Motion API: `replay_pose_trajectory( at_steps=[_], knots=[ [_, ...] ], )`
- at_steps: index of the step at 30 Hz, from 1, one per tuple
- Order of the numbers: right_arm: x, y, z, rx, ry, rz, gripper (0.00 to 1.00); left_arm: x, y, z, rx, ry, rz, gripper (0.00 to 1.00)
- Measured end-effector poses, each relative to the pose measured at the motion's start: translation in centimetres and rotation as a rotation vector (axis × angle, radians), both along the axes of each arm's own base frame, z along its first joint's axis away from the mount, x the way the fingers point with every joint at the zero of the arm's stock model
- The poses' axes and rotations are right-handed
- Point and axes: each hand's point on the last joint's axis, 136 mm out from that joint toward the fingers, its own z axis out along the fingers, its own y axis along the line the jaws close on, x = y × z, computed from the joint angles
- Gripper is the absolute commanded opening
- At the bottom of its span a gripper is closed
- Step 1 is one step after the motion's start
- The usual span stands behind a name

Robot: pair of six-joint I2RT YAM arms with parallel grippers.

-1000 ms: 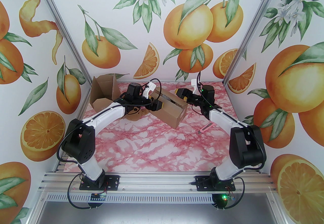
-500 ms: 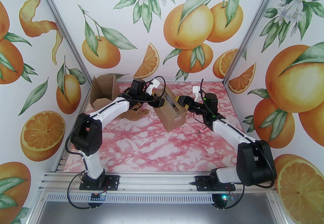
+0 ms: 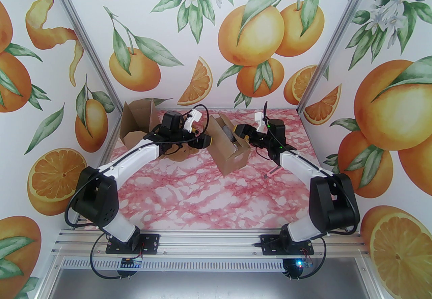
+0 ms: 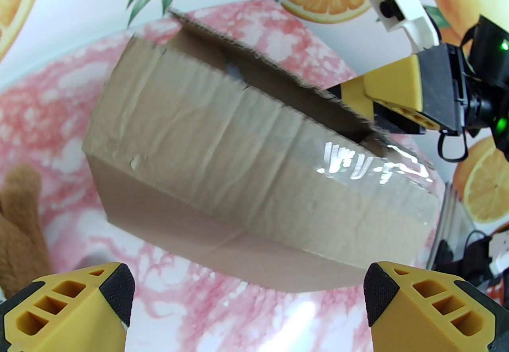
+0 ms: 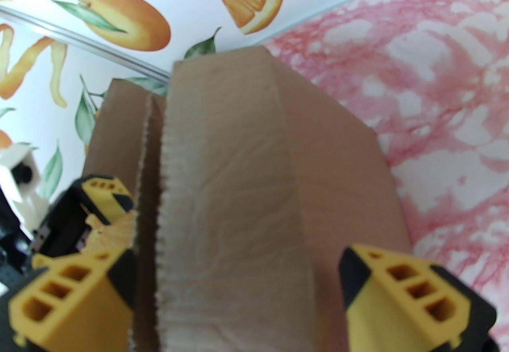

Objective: Unpack the express box

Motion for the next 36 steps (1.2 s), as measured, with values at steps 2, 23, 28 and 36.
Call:
replay_pose_trajectory(
  at_steps=[2, 23, 28, 36],
  knots=[
    [0.0, 0.3, -0.3, 0.007, 0.011, 0.006, 0.86, 0.5, -0.6, -0.9, -0.029, 0.031, 0.003, 1.0],
    [-7.0, 0.9, -0.6, 0.065, 0.011, -0.048, 0.83, 4.7, -4.3, 1.9, -0.073, 0.013, -0.111, 1.0],
    [-6.6, -0.3, 0.8, -0.028, -0.039, -0.114, 0.83, 6.1, -3.2, 1.9, 0.033, 0.046, -0.026, 0.99],
    [-5.5, 0.1, 2.7, -0.201, -0.114, -0.175, 0.83, 5.1, -5.0, 4.1, 0.312, -0.036, 0.048, 1.0]
  ],
)
